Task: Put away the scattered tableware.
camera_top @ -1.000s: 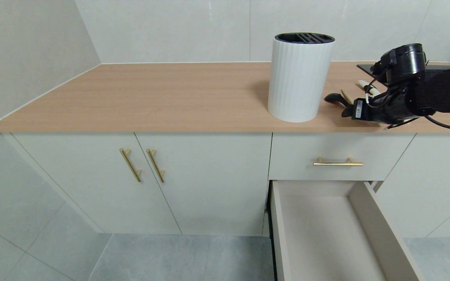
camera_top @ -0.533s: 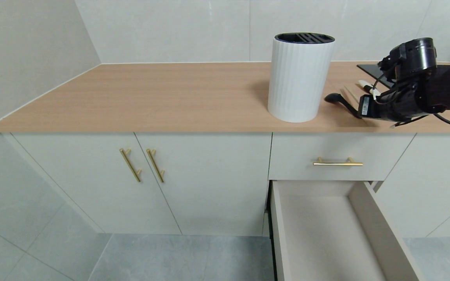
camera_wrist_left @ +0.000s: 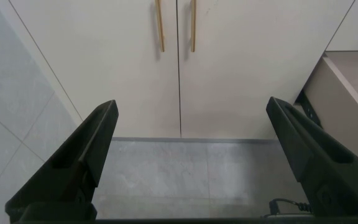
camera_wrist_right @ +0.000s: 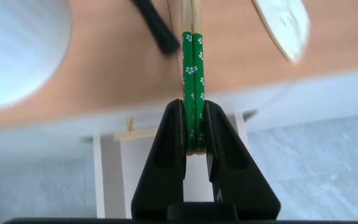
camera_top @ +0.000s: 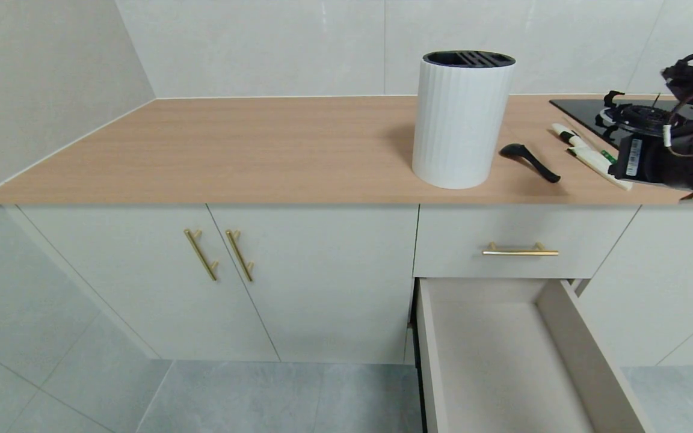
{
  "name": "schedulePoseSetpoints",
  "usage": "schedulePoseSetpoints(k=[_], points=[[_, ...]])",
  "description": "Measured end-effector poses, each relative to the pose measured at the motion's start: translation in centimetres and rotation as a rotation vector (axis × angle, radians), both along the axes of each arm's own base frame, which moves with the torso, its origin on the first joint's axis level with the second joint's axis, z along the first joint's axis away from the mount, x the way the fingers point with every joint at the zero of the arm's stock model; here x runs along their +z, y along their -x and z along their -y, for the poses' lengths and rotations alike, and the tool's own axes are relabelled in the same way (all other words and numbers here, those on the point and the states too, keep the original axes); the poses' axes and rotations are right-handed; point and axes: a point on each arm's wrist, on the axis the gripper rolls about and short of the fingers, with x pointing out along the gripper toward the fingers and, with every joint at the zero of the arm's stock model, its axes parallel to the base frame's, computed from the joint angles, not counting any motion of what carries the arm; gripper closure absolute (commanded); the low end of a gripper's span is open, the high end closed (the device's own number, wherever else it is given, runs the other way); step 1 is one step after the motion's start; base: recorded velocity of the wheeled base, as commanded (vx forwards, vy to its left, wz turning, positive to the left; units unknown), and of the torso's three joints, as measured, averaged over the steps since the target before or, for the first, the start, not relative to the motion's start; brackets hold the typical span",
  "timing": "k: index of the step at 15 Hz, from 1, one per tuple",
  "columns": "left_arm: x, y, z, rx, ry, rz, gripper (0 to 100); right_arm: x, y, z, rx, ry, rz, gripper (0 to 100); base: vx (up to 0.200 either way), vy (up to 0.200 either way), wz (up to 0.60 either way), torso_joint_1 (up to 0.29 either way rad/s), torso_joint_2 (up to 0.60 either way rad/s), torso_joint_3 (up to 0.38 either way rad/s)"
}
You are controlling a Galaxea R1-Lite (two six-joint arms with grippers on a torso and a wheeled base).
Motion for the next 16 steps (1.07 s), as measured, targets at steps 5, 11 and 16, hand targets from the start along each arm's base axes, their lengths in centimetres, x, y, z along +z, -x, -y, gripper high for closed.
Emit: schedulePoseSetpoints(k=[5,11,16], points=[[0.0,0.0,0.0,0.0,0.0,0.0,0,0.4,6.5,0.9,0.075,-0.046,0.028,100,0.0,0.0,0.0,0.0,0.0,0.0],[0.0,0.0,0.0,0.0,0.0,0.0,0,-0.9,12.2,1.0,0.411,-0.047,-0.182,100,0.0,0.0,0.0,0.0,0.0,0.0],[0.0,0.0,0.0,0.0,0.0,0.0,0,-2.8,13.8,-0.4,0.567,0.041,-0.399,100,0.0,0.0,0.0,0.0,0.0,0.0]])
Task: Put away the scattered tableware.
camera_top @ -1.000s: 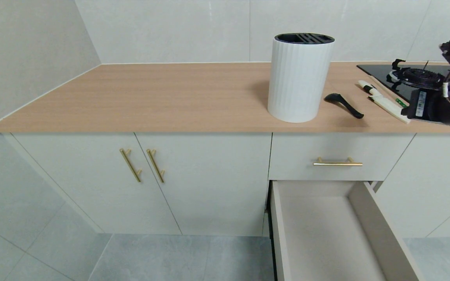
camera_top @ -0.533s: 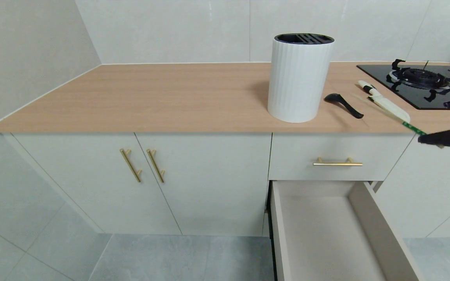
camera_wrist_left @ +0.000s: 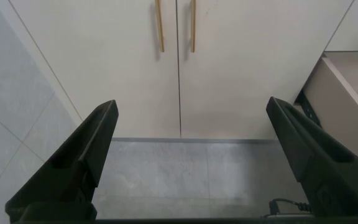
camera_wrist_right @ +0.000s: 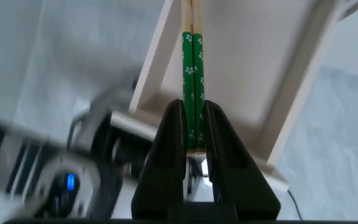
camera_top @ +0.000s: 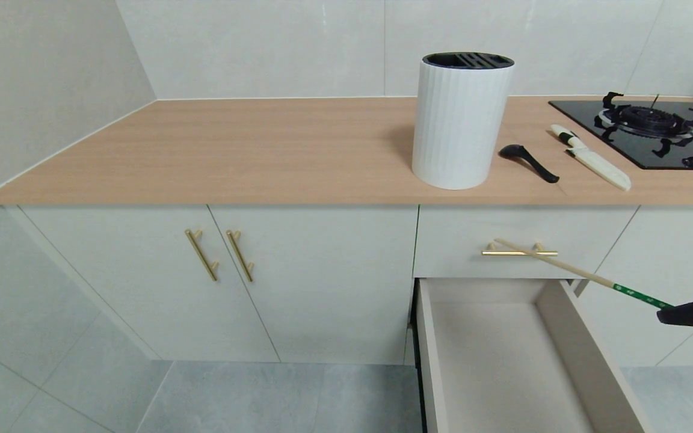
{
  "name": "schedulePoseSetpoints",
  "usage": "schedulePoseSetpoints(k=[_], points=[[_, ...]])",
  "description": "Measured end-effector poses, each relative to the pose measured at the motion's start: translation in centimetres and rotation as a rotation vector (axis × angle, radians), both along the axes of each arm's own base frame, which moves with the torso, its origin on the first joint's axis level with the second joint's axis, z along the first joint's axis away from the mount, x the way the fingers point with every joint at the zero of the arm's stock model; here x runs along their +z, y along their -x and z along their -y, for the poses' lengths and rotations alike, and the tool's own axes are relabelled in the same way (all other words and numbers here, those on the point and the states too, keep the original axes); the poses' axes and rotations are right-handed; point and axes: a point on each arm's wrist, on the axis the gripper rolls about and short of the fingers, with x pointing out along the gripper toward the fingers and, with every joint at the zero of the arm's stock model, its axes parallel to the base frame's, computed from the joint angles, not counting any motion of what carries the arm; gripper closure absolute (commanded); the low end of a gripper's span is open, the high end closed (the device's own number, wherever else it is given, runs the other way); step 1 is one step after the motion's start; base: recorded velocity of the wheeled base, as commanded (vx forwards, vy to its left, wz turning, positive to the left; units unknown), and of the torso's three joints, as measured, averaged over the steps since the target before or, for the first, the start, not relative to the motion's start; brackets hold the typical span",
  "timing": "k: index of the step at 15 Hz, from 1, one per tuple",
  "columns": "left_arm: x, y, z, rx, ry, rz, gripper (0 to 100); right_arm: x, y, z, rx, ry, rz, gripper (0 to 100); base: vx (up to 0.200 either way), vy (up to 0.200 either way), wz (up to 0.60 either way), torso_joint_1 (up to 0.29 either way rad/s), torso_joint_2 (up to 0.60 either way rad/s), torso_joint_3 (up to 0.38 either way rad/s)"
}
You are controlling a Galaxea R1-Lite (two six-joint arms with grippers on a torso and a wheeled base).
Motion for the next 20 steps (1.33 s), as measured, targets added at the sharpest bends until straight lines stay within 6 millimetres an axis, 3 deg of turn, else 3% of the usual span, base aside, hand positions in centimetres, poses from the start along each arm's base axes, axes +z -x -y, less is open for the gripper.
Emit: schedulePoseSetpoints(k=[9,13,20], points=[[0.0,0.0,0.0,0.0,0.0,0.0,0,-5.6,-8.0,-3.0,-0.057,0.059,-0.291,100,0.0,0.0,0.0,0.0,0.0,0.0],[0.0,0.0,0.0,0.0,0.0,0.001,0,-6.8,-9.0,-3.3,-0.058,0.077,-0.337,100,0.0,0.0,0.0,-0.103,0.23,0.131],[0.0,0.0,0.0,0.0,0.0,0.0,0,-7.2,-9.4,-3.4,-0.068,0.092,-0.34,100,0.0,0.0,0.0,-0.194,0.46,0.254]])
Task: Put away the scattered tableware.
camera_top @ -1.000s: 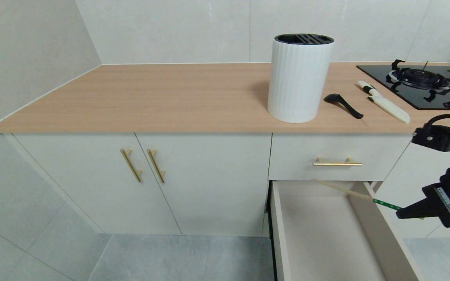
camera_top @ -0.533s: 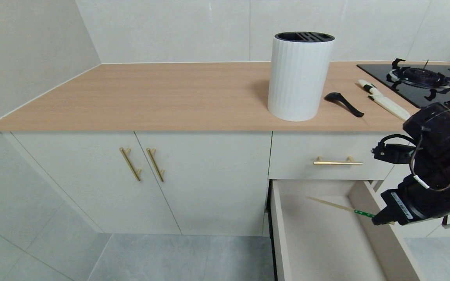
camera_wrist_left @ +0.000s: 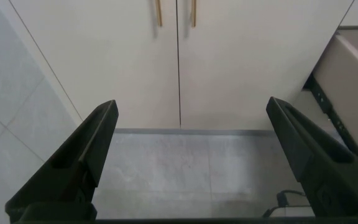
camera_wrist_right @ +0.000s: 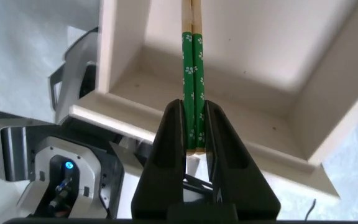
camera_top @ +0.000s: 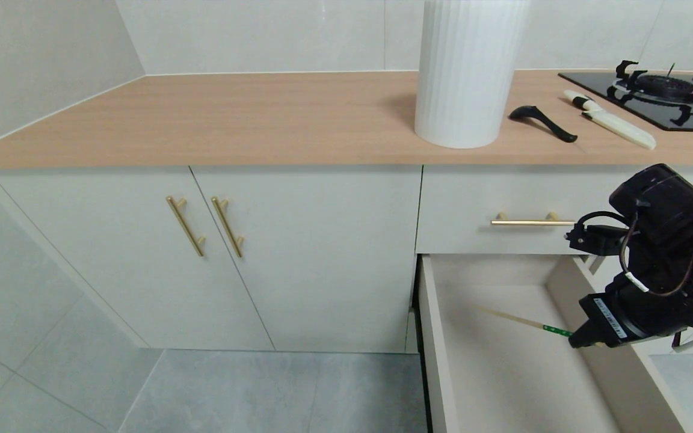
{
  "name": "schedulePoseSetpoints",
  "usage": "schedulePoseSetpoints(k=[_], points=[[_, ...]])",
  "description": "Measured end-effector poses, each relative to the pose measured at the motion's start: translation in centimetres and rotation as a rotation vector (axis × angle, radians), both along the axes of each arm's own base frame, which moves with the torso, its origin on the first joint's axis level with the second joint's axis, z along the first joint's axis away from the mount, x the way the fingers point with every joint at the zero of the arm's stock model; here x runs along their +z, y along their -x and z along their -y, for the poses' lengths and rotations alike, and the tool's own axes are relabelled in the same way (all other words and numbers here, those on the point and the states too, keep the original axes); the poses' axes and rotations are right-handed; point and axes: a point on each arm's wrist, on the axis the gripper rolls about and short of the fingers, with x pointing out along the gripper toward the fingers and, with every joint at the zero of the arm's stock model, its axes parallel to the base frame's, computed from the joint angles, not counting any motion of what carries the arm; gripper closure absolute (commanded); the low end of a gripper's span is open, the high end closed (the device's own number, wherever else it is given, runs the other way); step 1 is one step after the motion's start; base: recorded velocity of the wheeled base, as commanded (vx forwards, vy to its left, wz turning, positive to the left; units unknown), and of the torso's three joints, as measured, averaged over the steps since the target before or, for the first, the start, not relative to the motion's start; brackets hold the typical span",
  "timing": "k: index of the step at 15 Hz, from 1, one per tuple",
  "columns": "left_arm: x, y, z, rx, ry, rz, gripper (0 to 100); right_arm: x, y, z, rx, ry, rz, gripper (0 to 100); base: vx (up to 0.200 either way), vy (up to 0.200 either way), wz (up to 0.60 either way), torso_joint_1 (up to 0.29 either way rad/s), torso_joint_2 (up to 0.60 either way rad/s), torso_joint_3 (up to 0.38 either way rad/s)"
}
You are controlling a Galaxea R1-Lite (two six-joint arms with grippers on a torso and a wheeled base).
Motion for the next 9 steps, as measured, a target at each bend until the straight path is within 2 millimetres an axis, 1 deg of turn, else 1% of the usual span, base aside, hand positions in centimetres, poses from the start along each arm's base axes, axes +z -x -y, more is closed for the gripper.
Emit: schedulePoseSetpoints(k=[4,6,9], points=[[-0.02,0.0,0.0,0.0,0.0,-0.001,0,-0.09,-0.01,0.04,-0.008,0.022,0.004,100,0.0,0.0,0.0,-0.16,0.42,0.251],[0.01,0.0,0.0,0.0,0.0,0.001,0,-0.13,-0.04,0.08,-0.014,0.034,0.007,100,0.0,0.0,0.0,-0.054,0.15,0.08],[0.01,0.0,0.0,0.0,0.0,0.001,0,-0.17,-0.05,0.06,-0.014,0.035,0.007,100,0.0,0.0,0.0,-0.015,0.04,0.032]])
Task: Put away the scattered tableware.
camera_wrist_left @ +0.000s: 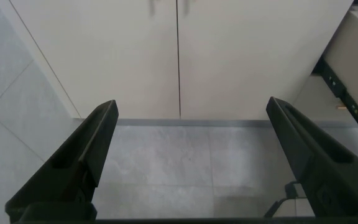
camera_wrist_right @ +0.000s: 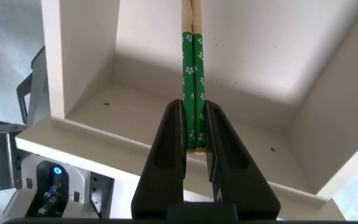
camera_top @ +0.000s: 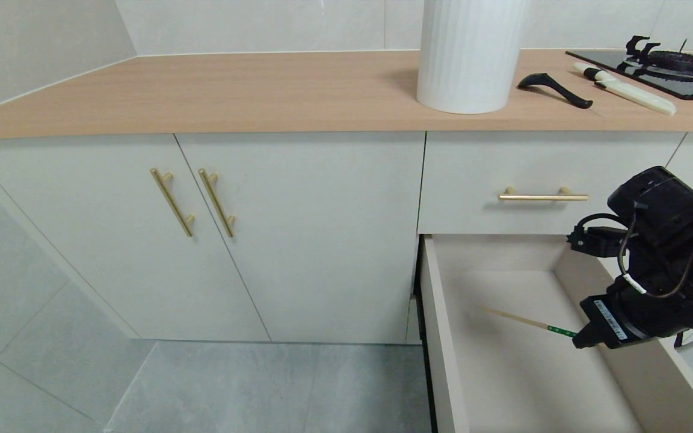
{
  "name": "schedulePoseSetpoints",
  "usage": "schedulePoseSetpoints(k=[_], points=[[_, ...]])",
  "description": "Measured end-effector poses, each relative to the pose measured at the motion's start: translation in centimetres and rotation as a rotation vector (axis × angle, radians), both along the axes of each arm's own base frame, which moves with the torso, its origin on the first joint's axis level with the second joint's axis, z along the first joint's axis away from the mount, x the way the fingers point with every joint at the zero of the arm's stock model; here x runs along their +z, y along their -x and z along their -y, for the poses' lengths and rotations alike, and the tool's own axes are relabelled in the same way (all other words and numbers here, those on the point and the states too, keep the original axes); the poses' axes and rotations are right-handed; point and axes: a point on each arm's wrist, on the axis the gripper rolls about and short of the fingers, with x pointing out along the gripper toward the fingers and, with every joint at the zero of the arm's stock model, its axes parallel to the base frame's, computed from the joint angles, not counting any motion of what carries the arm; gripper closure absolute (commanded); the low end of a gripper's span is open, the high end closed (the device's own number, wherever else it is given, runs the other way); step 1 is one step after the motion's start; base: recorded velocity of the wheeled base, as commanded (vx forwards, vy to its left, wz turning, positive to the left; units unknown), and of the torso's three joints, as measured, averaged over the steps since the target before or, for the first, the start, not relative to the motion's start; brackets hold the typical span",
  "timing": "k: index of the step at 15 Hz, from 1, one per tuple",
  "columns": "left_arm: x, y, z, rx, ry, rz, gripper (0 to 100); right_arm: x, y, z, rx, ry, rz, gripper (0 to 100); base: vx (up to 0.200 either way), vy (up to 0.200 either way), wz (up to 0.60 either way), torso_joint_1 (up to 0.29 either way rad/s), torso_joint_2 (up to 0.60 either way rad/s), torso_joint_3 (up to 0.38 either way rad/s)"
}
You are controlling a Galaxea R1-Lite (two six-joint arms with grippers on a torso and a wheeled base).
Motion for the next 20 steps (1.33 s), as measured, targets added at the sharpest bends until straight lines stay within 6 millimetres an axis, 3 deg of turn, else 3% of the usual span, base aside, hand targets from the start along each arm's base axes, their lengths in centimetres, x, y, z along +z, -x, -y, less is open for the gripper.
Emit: schedulePoseSetpoints(k=[7,12,20], points=[[0.0,0.0,0.0,0.0,0.0,0.0,0,-1.4,-2.9,-1.3,-0.101,-0.051,0.114,100,0.0,0.0,0.0,0.0,0.0,0.0],[0.0,0.0,0.0,0.0,0.0,0.0,0,-5.9,-5.9,-3.5,-0.154,-0.029,0.175,100,0.0,0.0,0.0,0.0,0.0,0.0],[0.0,0.0,0.0,0.0,0.0,0.0,0,-11.4,-7.0,-4.6,-0.123,0.027,0.073,100,0.0,0.0,0.0,0.0,0.0,0.0]])
